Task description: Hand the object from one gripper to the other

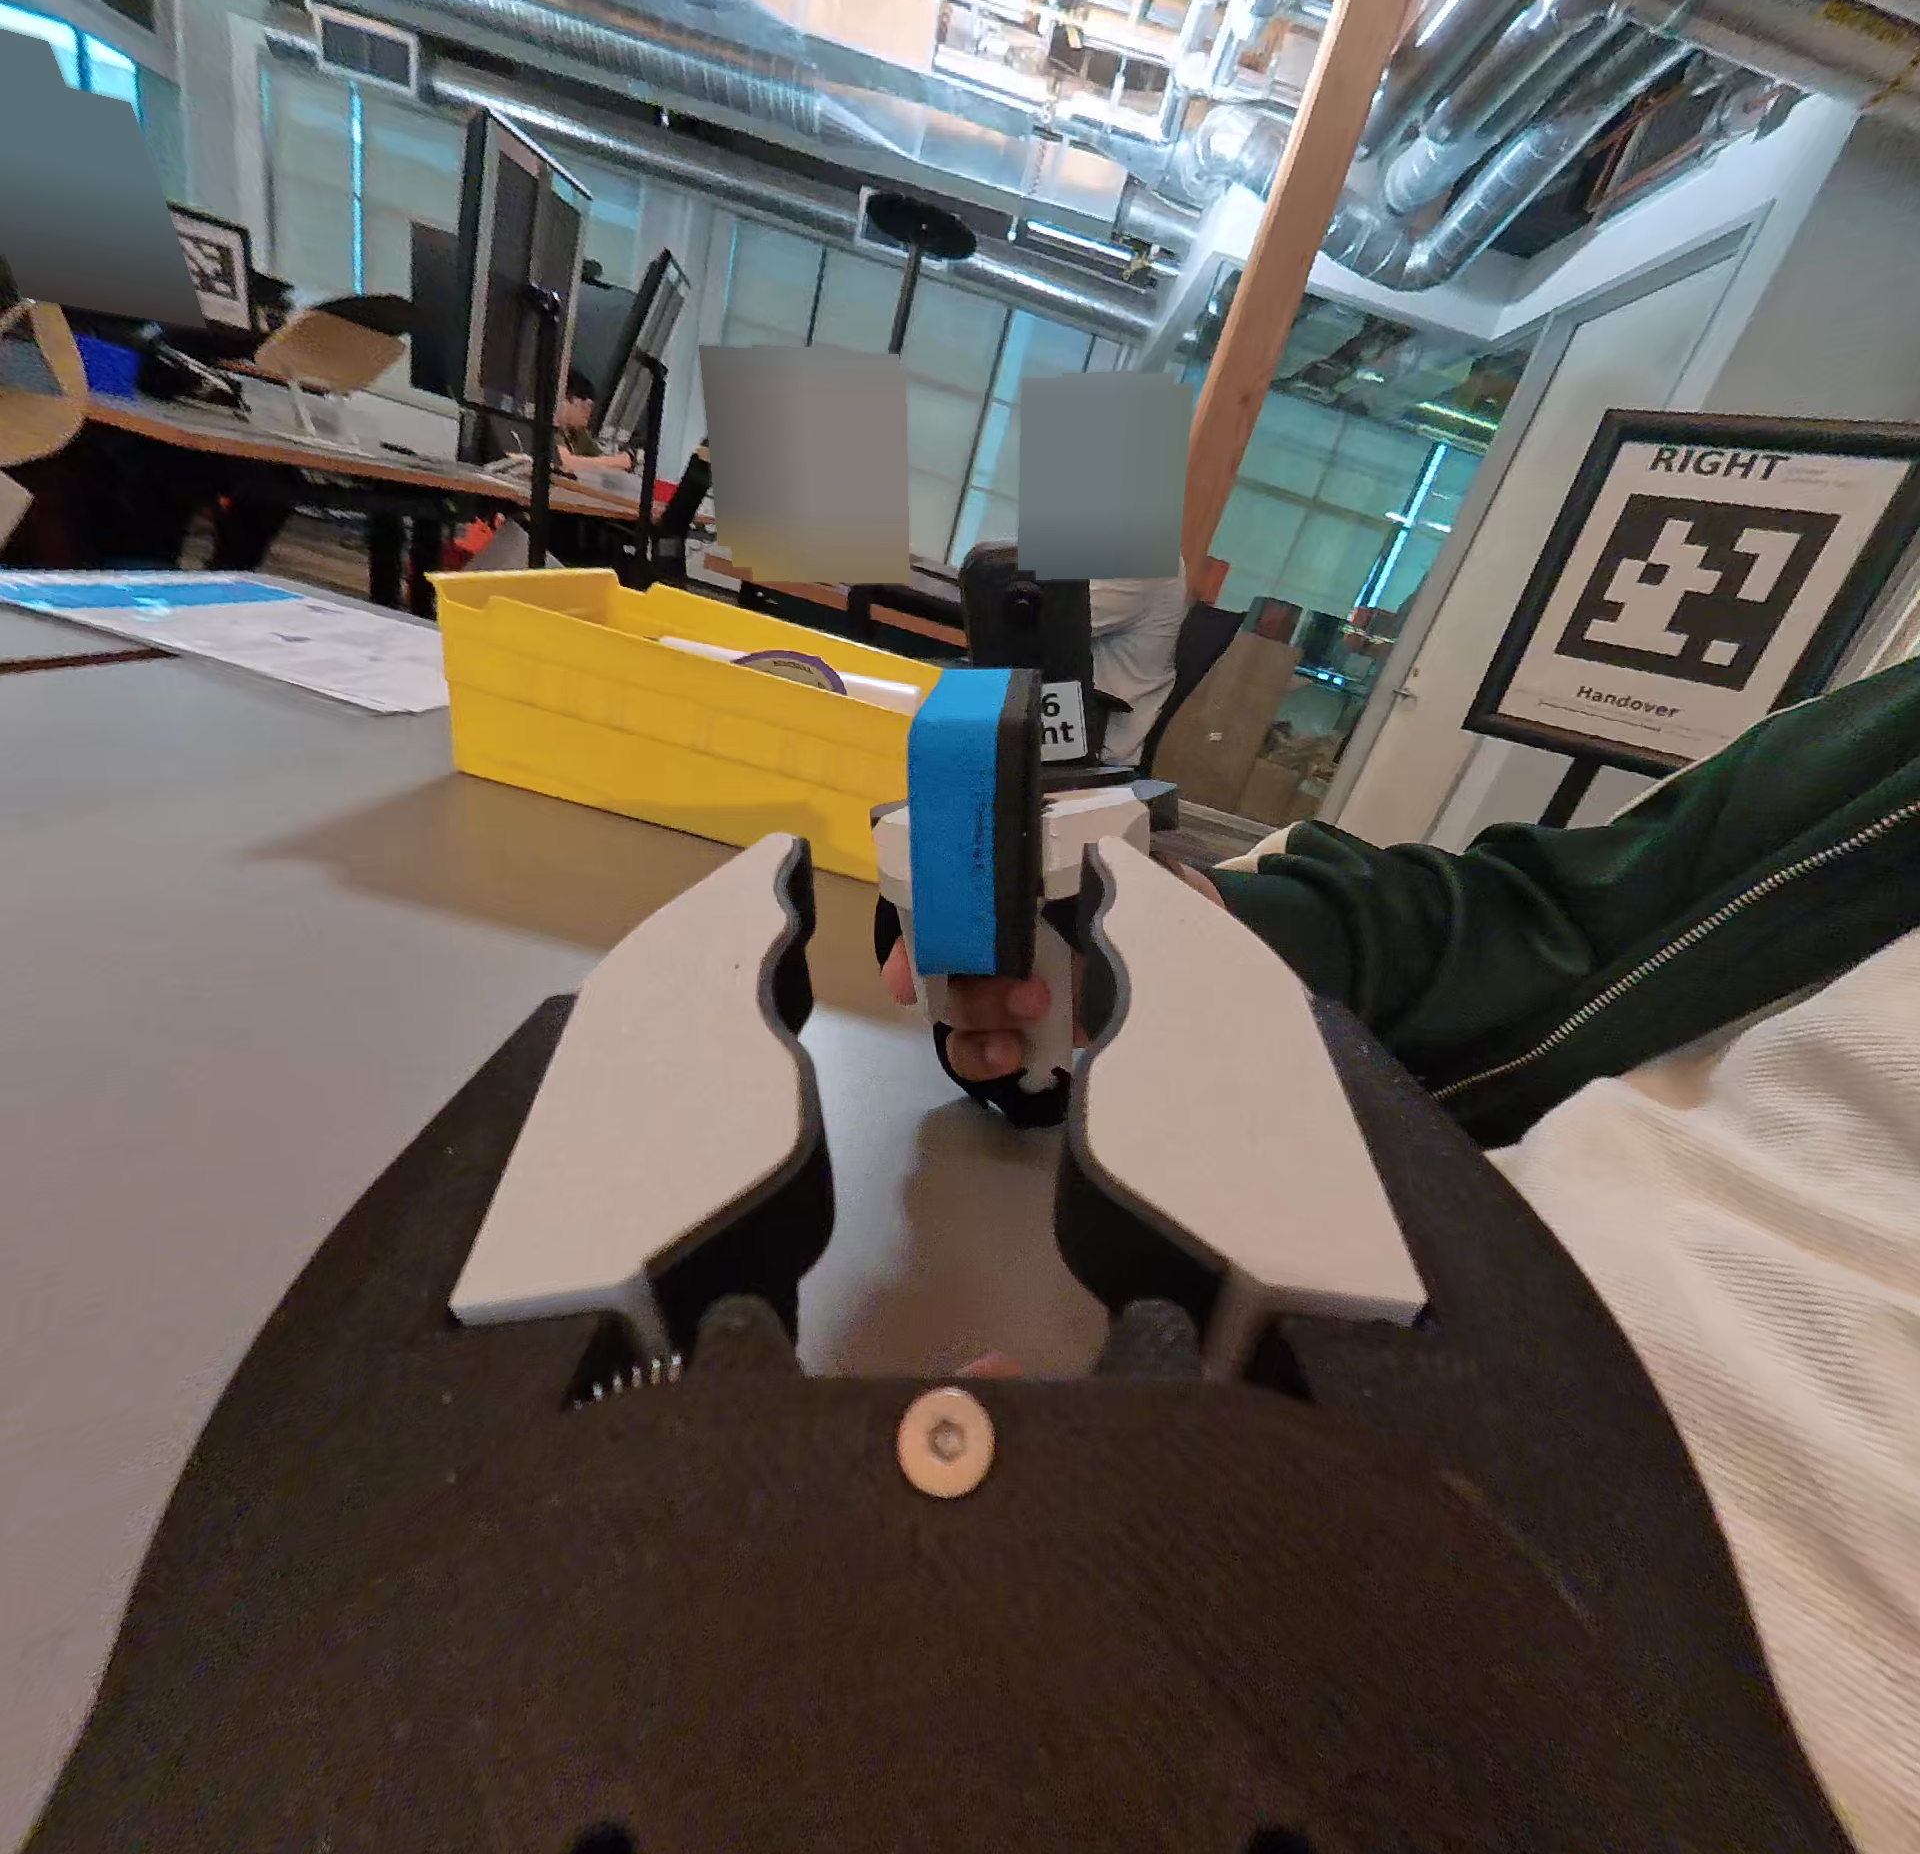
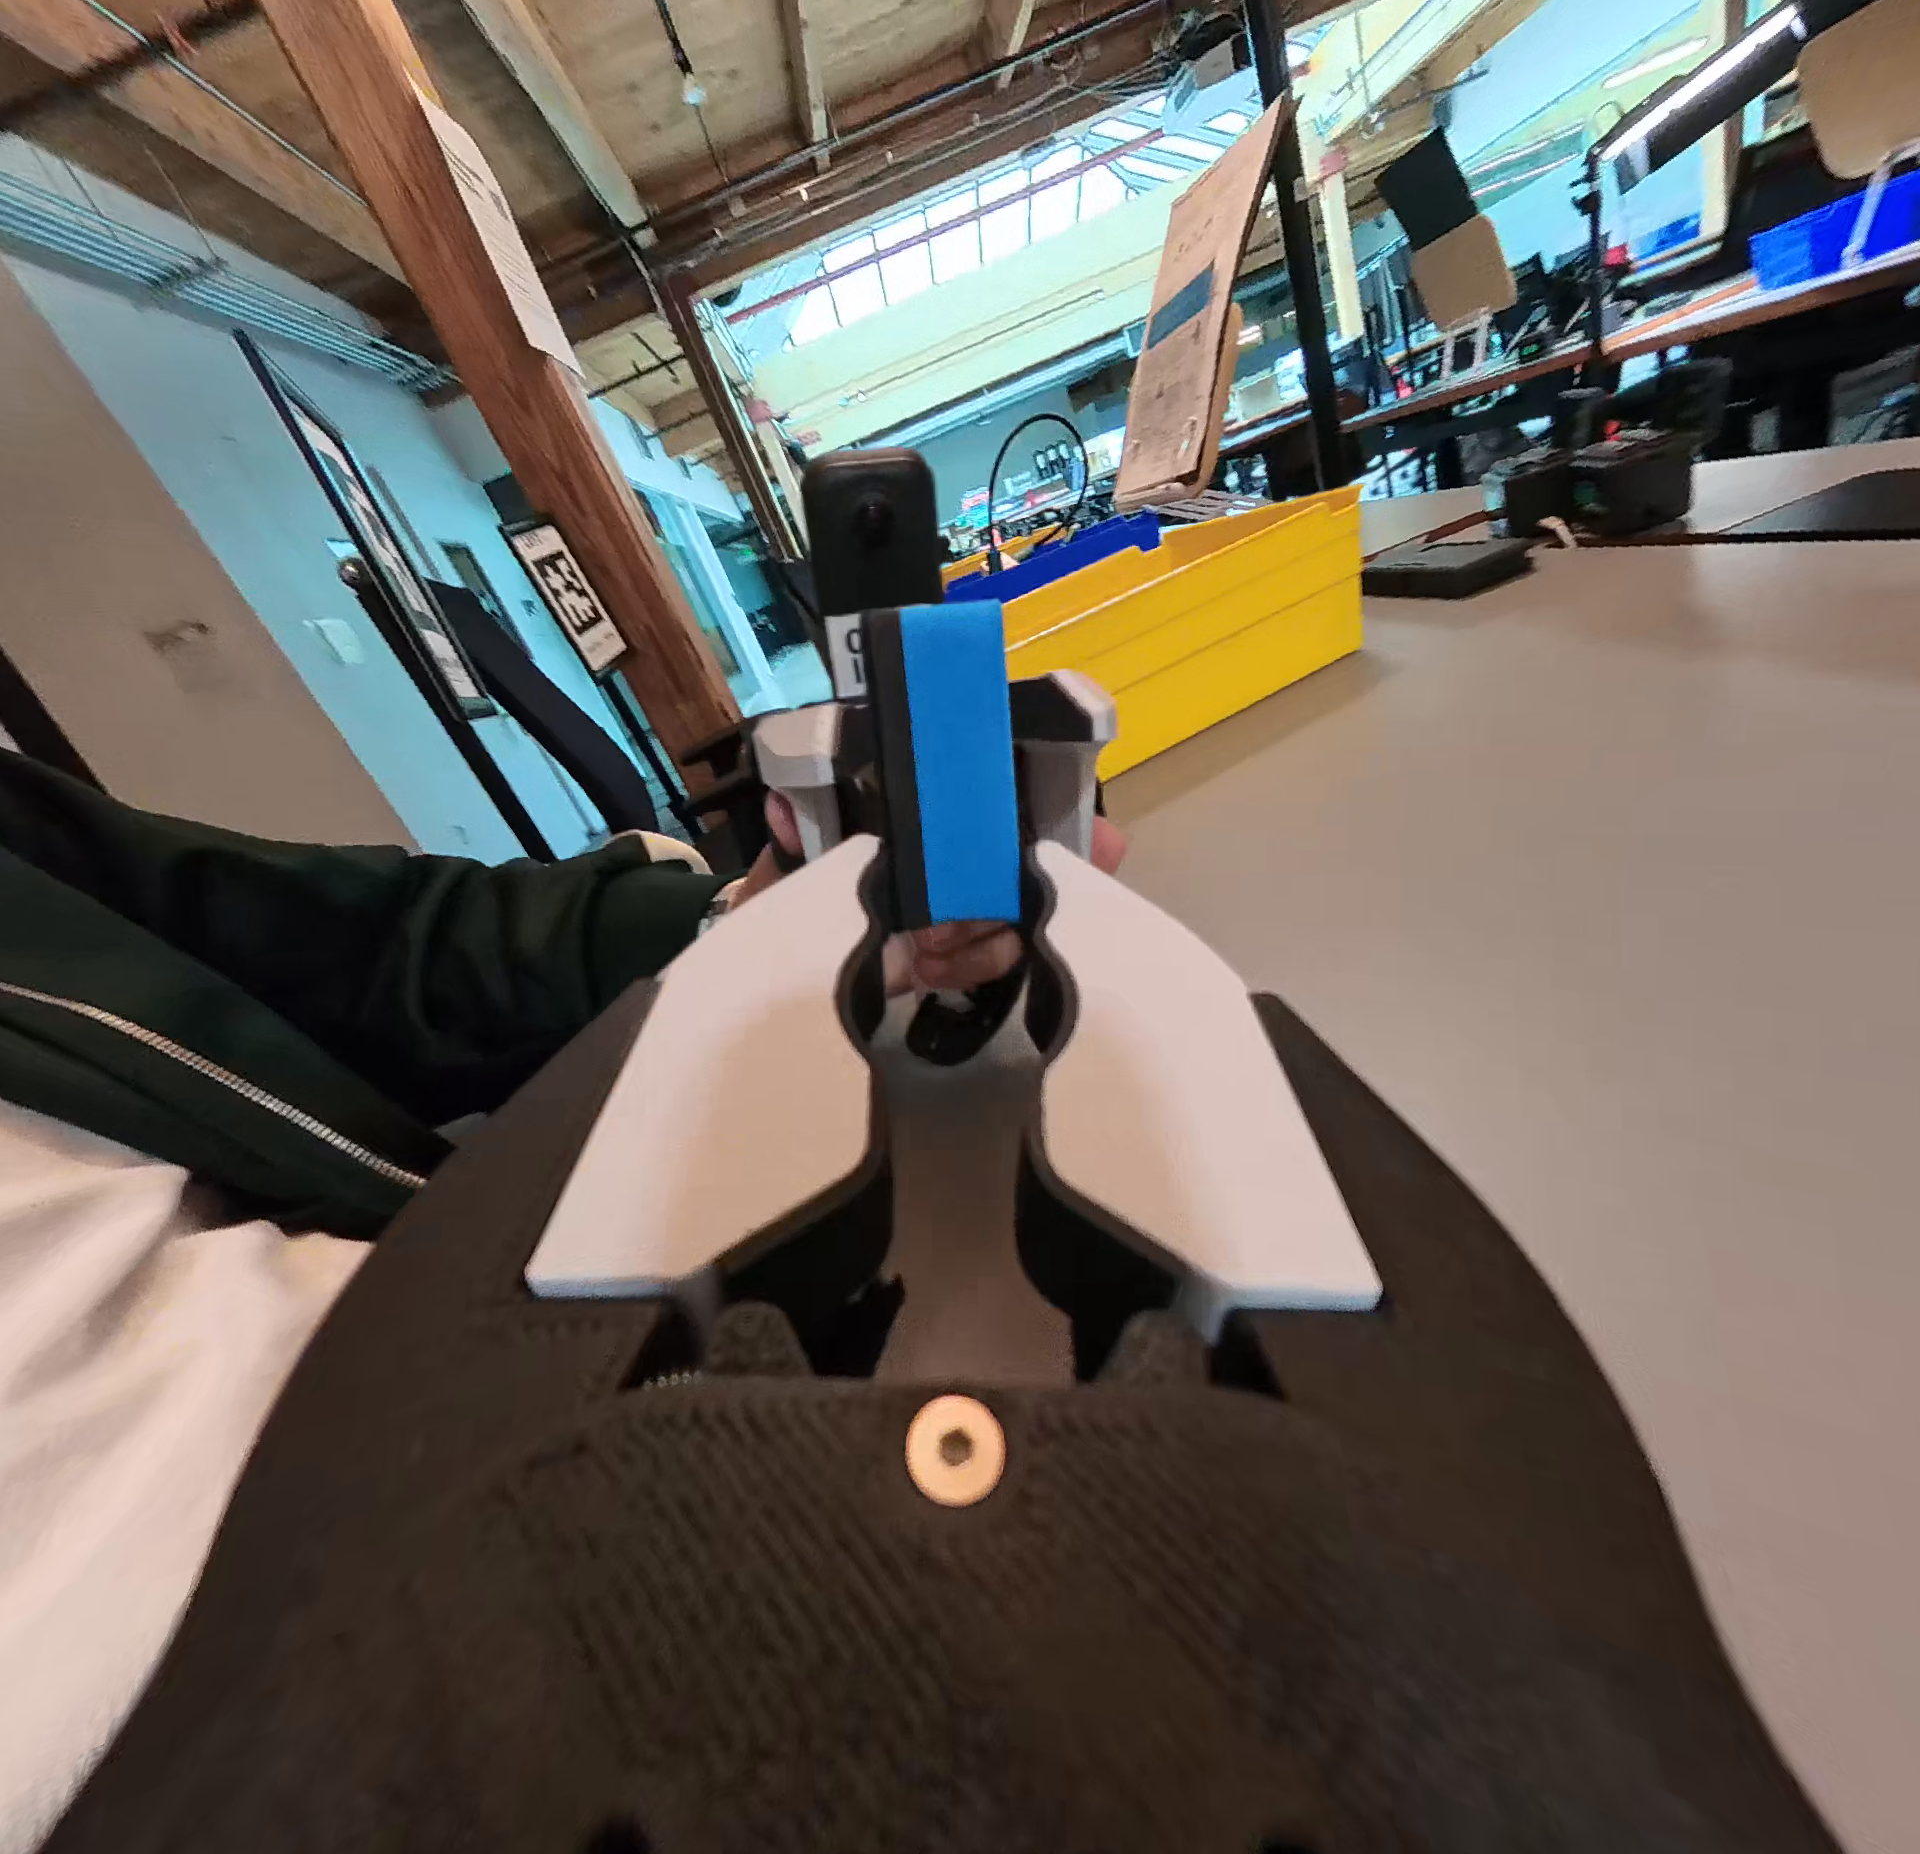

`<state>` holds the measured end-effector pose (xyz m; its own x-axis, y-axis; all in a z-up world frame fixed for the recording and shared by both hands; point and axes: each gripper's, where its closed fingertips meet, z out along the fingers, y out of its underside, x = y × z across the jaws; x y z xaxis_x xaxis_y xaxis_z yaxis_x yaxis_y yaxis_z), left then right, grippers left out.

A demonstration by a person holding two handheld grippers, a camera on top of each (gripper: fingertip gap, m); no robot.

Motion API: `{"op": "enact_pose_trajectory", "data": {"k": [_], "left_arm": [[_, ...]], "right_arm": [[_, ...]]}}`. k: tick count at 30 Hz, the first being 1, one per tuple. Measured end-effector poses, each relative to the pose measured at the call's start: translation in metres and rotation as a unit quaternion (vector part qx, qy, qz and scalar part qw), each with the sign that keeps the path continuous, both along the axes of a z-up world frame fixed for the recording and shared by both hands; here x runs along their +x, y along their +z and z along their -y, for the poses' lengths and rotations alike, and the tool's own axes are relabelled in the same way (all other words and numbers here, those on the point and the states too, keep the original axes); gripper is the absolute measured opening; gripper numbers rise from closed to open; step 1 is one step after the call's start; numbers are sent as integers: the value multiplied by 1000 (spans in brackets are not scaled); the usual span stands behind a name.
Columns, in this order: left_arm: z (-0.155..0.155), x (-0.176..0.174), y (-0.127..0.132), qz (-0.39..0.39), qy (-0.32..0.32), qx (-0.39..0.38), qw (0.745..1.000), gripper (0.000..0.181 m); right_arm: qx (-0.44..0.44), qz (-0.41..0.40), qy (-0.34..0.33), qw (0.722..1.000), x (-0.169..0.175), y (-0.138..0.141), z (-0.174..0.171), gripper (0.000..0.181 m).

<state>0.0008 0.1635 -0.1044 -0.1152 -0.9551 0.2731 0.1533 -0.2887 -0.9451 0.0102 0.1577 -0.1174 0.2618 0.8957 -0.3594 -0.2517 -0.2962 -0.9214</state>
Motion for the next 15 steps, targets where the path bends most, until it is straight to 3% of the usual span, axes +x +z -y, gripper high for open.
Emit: {"op": "enact_pose_trajectory", "data": {"k": [4,9,15], "left_arm": [[7,-1,-1,-5,-41,-30,999,21],[6,-1,-2,-17,-43,-40,998,21],[-1,-4,-3,-21,-32,-60,997,21]], "right_arm": [[-5,3,4,1000,-4,-2,2,23],[0,12,-14,1000,-4,-3,-2,27],[14,43,-106,993,14,-6,-25,73]]}}
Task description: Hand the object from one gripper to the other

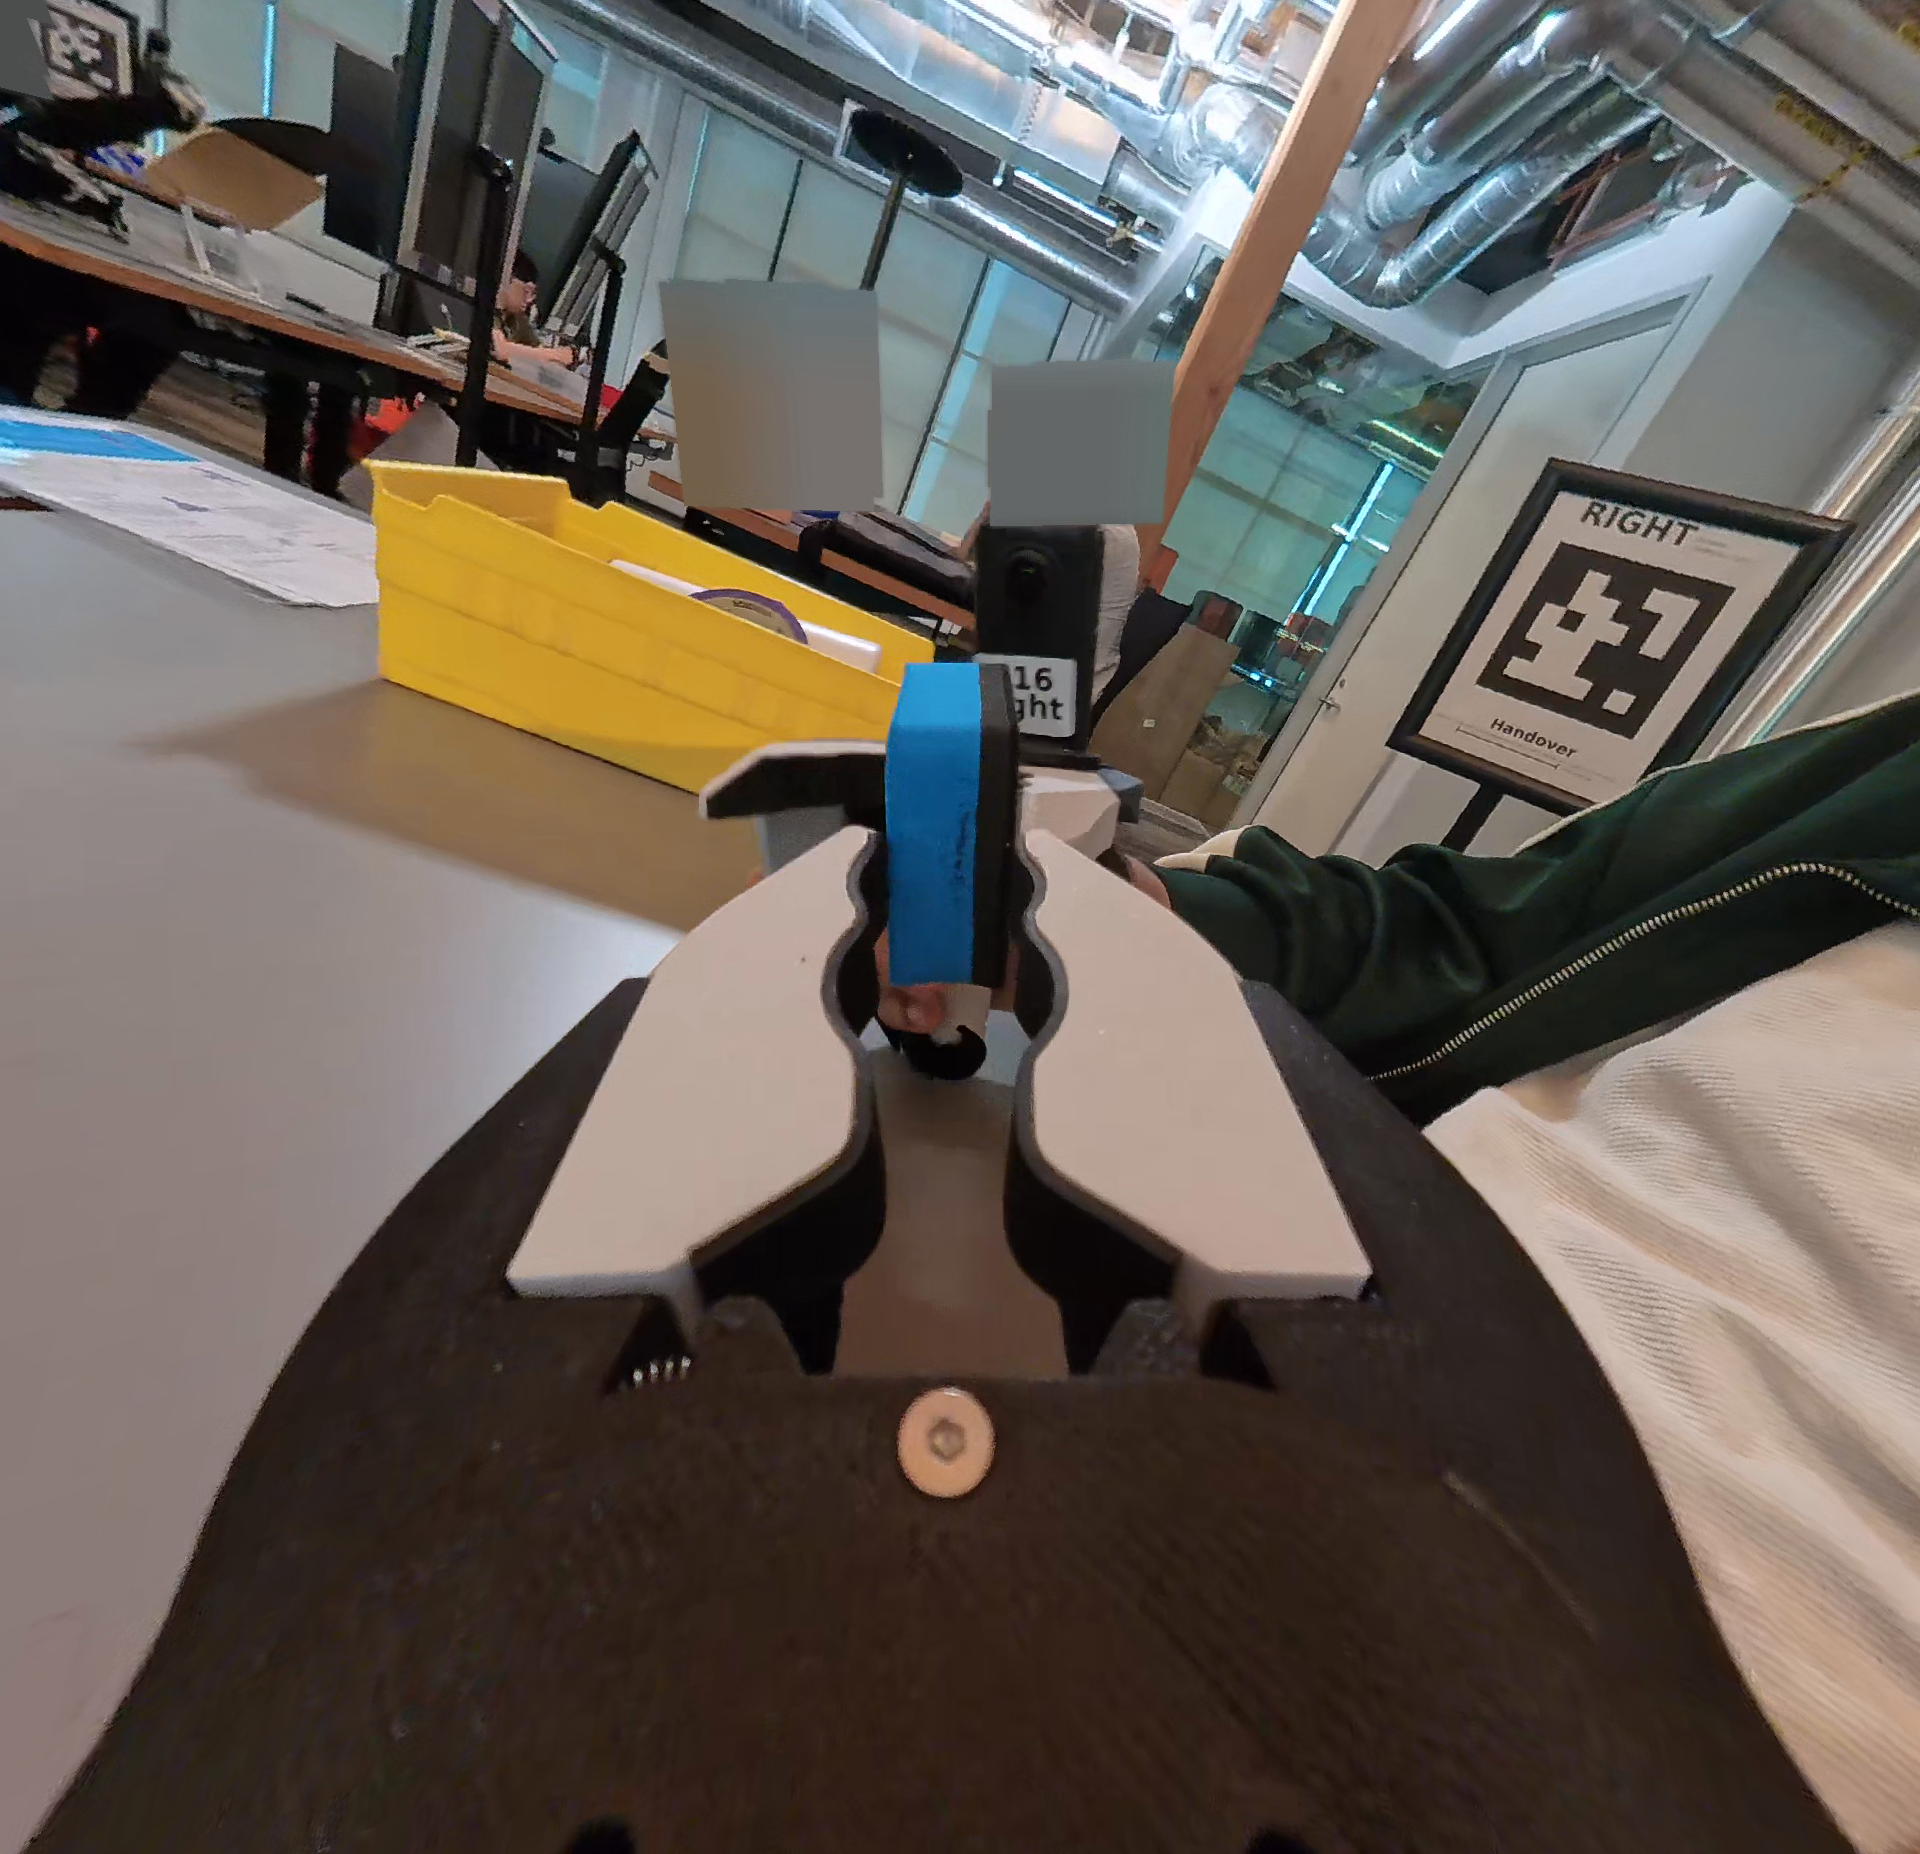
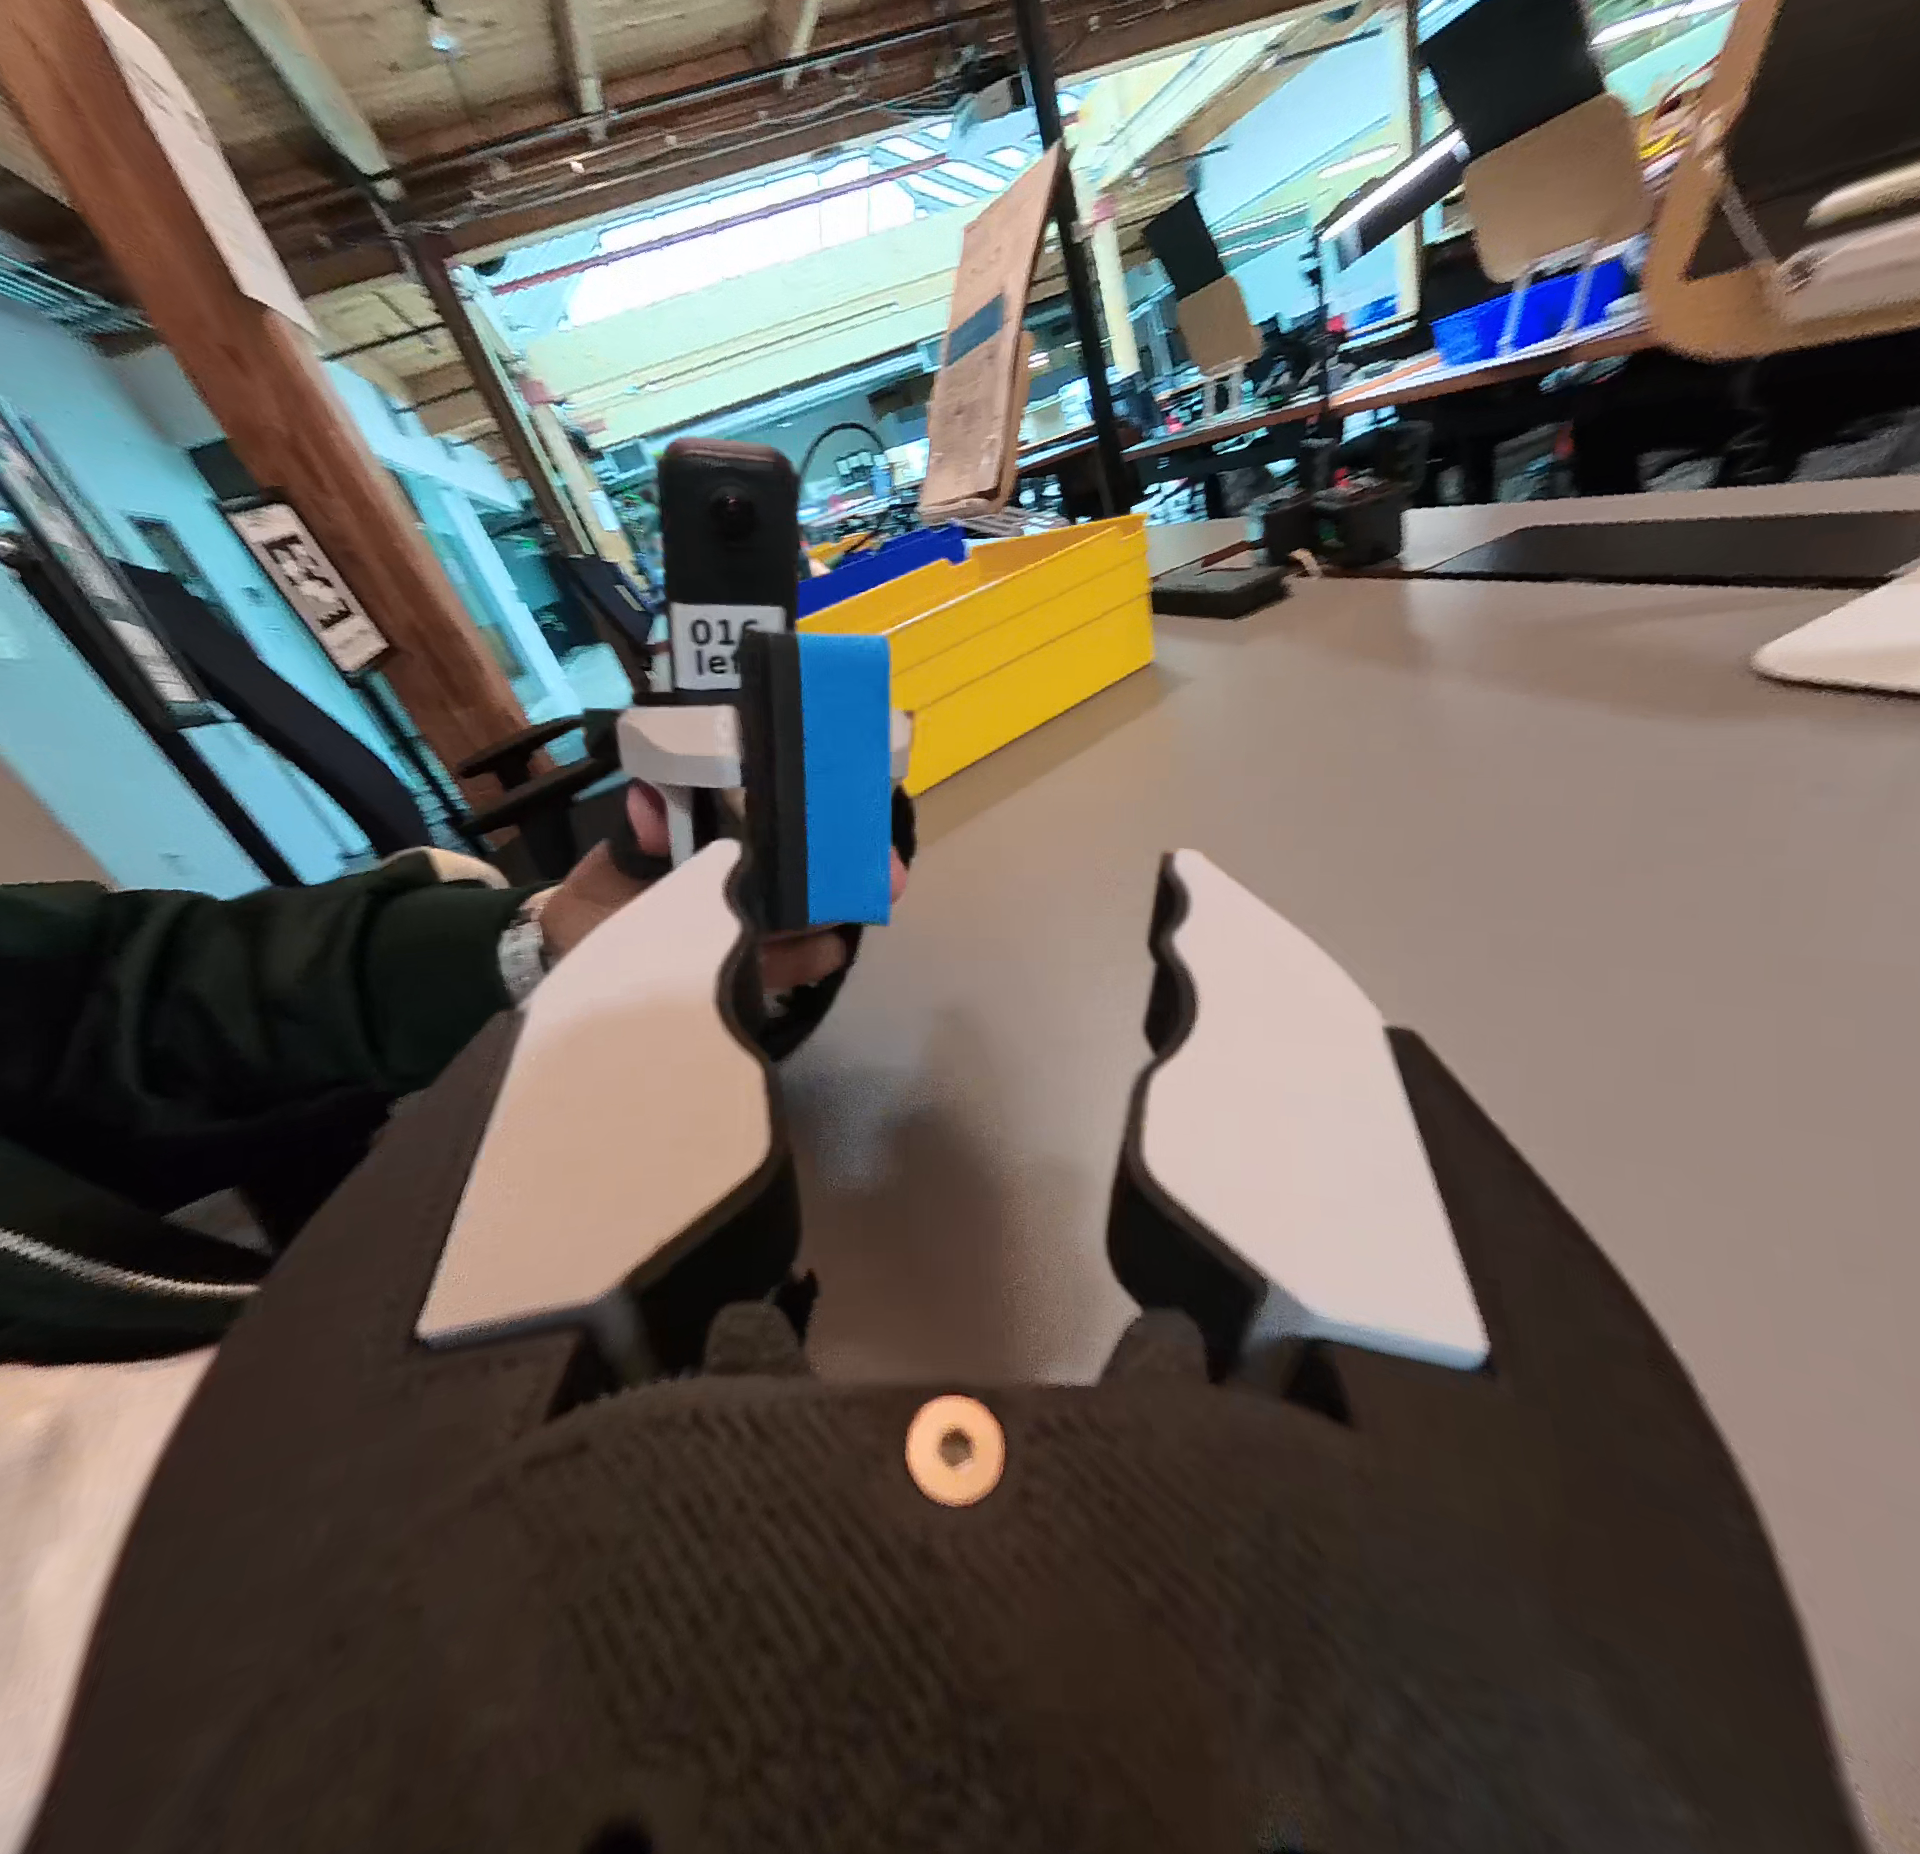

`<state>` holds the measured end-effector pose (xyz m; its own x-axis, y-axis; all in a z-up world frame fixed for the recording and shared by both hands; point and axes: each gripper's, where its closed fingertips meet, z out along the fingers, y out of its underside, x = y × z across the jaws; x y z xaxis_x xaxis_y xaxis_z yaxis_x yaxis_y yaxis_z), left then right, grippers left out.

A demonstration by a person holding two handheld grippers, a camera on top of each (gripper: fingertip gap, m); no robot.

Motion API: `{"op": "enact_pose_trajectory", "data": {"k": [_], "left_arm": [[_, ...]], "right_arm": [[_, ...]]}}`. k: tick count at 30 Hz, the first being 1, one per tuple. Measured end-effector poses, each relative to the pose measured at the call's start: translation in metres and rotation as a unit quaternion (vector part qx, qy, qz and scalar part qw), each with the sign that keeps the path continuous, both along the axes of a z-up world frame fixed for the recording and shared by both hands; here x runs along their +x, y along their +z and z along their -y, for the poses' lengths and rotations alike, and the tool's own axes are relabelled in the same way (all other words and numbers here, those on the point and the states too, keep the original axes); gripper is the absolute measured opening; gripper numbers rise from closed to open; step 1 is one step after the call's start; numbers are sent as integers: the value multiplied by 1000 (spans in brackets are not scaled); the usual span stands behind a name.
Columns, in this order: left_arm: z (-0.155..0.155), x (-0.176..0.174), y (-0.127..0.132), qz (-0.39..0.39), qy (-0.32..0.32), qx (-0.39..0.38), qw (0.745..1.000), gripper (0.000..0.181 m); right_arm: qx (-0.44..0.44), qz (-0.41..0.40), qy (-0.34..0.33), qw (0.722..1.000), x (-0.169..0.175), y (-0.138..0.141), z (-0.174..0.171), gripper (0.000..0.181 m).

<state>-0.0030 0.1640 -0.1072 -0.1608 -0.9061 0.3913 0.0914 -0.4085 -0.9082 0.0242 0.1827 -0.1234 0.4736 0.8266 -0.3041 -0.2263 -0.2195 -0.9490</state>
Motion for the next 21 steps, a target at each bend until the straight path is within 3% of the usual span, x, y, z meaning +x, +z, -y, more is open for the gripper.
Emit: {"op": "enact_pose_trajectory", "data": {"k": [4,7,9,12,16,19,21], "left_arm": [[-10,-2,-6,-14,7,-53,998,22],[-17,-4,-15,-28,8,-109,994,23],[-20,-3,-24,-48,0,-151,987,23],[-19,-1,-36,-71,-23,-207,975,23],[-21,0,-42,-96,-4,-199,975,23],[-23,1,-49,-137,32,-160,977,23],[-22,3,-52,-167,52,-123,977,23]], "right_arm": [[68,50,-51,995,11,8,-5,84],[161,131,-59,977,9,13,1,84],[243,221,-79,941,8,13,4,83],[374,348,-117,851,1,14,10,76],[420,480,-119,761,-17,-9,12,74],[417,544,-127,717,-22,-22,8,75],[398,564,-130,712,-22,-28,6,78]]}}
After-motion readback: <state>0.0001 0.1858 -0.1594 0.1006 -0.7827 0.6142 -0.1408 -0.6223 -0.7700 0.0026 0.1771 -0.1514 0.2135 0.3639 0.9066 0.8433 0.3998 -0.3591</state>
